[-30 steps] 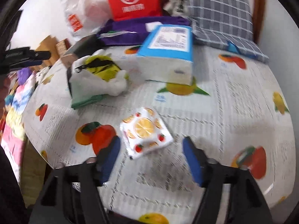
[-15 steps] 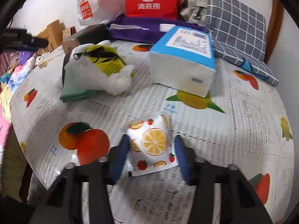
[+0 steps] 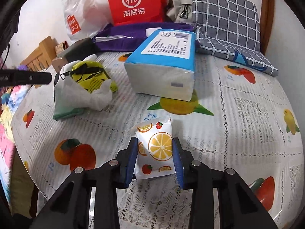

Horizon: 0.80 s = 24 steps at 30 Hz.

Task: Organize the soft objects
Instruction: 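Grasp the white tissue with the left tool while the right tool holds the snack packet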

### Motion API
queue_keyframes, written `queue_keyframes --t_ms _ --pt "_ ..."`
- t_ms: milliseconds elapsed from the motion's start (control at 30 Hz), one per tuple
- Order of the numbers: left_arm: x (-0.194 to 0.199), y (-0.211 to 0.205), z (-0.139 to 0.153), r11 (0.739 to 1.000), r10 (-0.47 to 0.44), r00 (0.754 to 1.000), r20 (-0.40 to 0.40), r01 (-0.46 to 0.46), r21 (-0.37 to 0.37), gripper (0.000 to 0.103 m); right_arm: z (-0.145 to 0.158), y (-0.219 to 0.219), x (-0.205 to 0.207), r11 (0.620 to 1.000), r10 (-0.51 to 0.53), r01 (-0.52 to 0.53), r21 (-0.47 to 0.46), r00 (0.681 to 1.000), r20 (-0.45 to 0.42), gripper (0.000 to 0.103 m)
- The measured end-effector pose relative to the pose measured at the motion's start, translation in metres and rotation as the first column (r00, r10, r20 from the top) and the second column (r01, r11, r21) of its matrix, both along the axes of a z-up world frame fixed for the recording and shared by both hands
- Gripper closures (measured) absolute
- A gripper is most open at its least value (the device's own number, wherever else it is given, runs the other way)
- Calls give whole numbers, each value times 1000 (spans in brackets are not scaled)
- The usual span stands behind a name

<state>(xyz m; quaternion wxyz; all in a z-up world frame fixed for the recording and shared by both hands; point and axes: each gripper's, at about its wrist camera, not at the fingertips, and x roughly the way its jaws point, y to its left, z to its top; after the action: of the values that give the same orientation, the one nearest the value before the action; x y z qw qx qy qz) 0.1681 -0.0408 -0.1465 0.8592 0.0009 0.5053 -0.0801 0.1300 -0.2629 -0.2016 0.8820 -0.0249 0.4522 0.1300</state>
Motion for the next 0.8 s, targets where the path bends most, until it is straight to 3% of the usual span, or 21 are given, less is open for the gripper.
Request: queue_keyframes --t_ms 200,367,433,600,800 --pt "4 -28 -15 995 -87 996 -28 88 39 44 0 -7 6 1000 -13 13 14 1000 6 67" --pt "11 -38 -31 994 -101 993 -56 103 30 44 0 -12 9 999 -30 30 17 1000 11 67" --pt "12 -41 -34 994 -108 993 -52 109 29 52 0 -12 10 999 -32 32 17 999 11 67" --pt "11 -47 -33 990 -134 991 -29 135 42 90 0 -14 13 999 -47 47 17 999 8 67" --pt "4 -36 -16 992 -130 991 28 129 5 95 3 -12 14 998 -66 66 3 998 1 67"
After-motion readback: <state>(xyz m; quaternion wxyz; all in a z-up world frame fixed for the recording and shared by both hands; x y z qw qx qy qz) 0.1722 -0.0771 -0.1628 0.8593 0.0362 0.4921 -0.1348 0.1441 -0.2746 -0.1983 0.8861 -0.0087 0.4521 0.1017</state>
